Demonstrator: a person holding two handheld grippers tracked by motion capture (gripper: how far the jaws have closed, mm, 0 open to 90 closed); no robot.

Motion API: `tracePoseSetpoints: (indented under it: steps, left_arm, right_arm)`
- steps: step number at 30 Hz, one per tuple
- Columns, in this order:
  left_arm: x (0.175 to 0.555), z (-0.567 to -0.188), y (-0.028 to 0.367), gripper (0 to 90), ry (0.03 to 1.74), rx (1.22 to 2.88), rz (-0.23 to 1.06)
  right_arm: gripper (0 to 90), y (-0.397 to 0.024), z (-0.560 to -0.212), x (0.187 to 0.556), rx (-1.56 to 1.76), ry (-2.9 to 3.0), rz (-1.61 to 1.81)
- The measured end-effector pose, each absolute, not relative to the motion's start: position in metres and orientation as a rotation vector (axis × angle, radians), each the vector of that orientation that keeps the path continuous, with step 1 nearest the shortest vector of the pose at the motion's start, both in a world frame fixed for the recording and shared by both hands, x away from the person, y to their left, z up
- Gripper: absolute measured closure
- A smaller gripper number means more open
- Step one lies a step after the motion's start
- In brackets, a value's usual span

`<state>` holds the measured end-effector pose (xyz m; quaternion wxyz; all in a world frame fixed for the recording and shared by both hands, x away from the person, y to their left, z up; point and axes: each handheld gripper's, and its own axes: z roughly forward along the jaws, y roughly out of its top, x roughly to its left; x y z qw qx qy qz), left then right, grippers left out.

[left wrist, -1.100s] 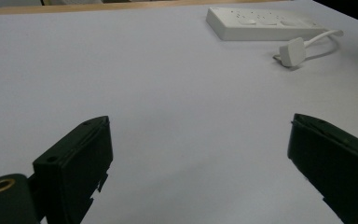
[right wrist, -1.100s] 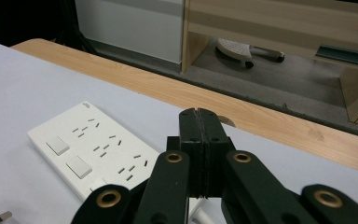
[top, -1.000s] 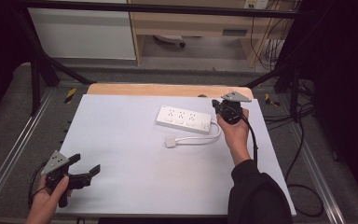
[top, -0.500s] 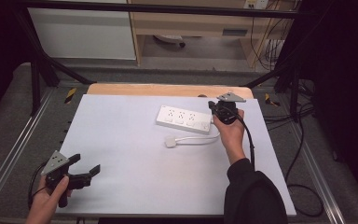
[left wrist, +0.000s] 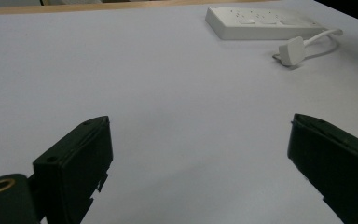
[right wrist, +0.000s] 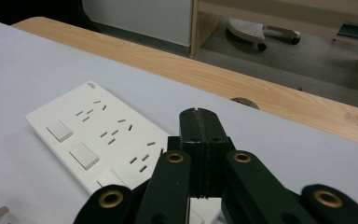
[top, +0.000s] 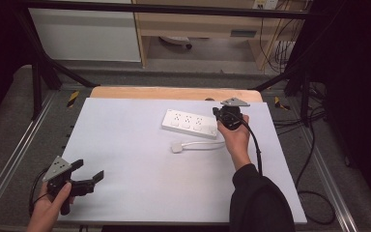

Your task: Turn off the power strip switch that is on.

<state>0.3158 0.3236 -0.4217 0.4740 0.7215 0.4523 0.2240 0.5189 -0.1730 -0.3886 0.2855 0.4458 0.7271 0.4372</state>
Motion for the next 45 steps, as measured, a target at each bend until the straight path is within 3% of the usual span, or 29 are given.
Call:
tracePoseSetpoints:
  steps: [45]
  left_arm:
    - [0.316, -0.422, 0.324, 6.6, 1.105, 1.772, 0.546]
  right_arm:
    - [90.0, -0.138, -0.418, 0.518, 1.162, 2.101, 1.117]
